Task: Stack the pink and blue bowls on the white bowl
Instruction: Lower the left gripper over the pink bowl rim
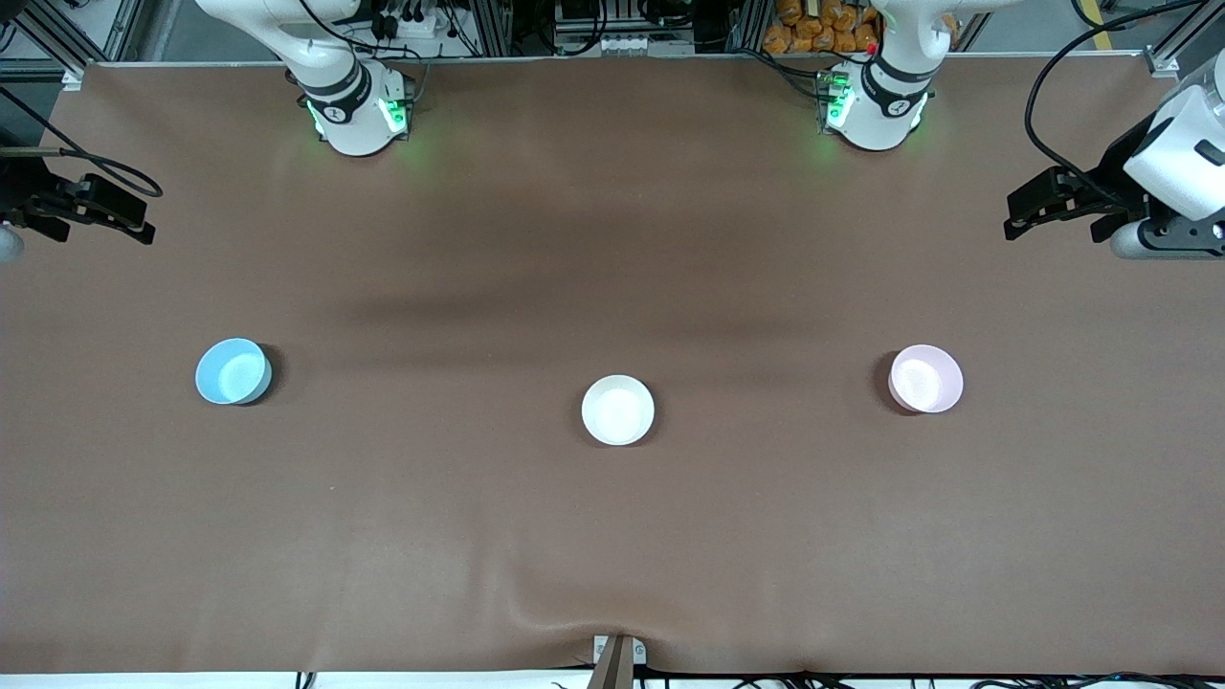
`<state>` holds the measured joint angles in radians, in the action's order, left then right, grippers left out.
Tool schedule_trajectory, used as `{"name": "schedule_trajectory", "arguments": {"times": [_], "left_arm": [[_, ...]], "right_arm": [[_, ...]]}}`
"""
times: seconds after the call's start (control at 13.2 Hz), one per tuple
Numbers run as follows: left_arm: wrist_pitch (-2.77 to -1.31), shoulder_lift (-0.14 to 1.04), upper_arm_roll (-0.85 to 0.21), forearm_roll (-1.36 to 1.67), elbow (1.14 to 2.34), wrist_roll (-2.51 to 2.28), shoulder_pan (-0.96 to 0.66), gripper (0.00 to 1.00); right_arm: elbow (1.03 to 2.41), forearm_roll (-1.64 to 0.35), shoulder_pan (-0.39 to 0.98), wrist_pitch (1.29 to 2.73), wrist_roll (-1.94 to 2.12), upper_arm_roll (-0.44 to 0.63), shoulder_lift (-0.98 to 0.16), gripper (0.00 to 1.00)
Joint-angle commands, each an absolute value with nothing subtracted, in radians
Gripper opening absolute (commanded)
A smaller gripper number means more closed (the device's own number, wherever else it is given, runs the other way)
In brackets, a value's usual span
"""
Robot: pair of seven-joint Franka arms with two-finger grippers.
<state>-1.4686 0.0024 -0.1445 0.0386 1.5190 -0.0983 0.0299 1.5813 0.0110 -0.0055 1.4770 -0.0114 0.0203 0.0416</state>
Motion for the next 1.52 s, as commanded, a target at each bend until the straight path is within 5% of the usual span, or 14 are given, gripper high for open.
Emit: {"name": "schedule_trajectory", "arguments": {"times": [0.0,0.38,0.76,1.06,1.44], "left_arm": [[-1.471,0.003,-0.144,0.02,1.509,-0.075,0.032,1.0],[-1.467,0.008,-0.143,0.02,1.523,-0.077,0.041,1.0],[-1.505,0.152,-0.144,-0.001,1.566,0.0,0.095,1.0],[-1.809,0.193,-0.143,-0.044,1.762,0.041,0.127,1.0],[-2.01,0.334,-0.143,-0.055,1.83,0.156,0.15,1.0]], "right_arm": [[1.577,0.003,0.005,1.471,-0.015,0.031,0.048,1.0],[1.577,0.005,0.005,1.471,-0.015,0.032,0.046,1.0],[1.563,0.002,0.015,1.457,-0.029,0.031,0.048,1.0],[1.562,0.0,0.0,1.459,-0.028,0.035,0.048,1.0],[1.562,0.011,-0.038,1.456,-0.028,0.07,0.041,1.0]]}}
